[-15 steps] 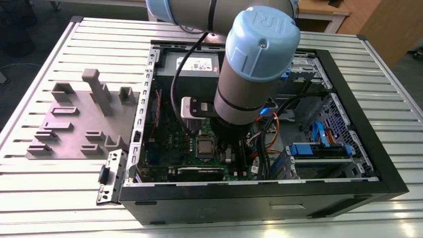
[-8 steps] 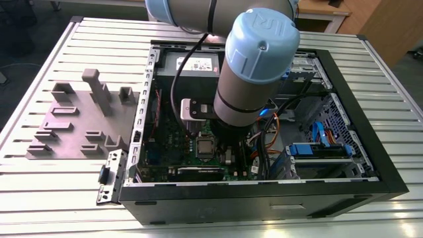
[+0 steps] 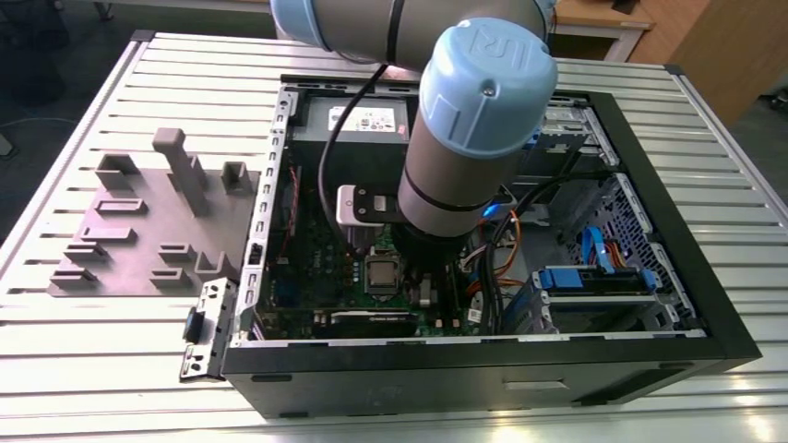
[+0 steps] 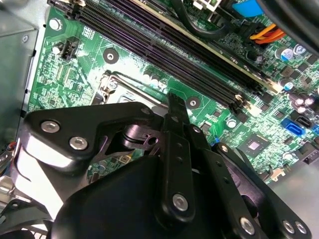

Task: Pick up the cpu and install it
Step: 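Install the first cpu locking lever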

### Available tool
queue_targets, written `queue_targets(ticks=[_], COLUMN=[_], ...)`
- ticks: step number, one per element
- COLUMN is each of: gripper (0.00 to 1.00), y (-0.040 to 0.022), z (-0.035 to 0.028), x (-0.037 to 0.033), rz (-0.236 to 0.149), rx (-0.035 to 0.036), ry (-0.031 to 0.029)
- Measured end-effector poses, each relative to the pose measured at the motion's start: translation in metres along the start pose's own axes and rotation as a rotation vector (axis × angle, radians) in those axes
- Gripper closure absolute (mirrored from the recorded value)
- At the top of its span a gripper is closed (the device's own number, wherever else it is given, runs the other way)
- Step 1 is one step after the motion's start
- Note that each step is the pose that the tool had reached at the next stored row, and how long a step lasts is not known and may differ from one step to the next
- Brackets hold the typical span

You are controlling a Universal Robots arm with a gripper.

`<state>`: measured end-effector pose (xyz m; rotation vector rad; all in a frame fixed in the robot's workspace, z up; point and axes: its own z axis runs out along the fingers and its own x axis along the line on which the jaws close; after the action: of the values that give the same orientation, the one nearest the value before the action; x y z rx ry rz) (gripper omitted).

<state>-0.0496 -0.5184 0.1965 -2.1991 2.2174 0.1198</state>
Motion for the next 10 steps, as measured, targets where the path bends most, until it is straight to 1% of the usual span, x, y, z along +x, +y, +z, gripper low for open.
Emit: queue_targets(ticks=[10], gripper=[0.89], y=[-0.0003], z=[0.0021], x=[-0.0007], rz=[0.000], rx=[0.0000], ry=[0.0001])
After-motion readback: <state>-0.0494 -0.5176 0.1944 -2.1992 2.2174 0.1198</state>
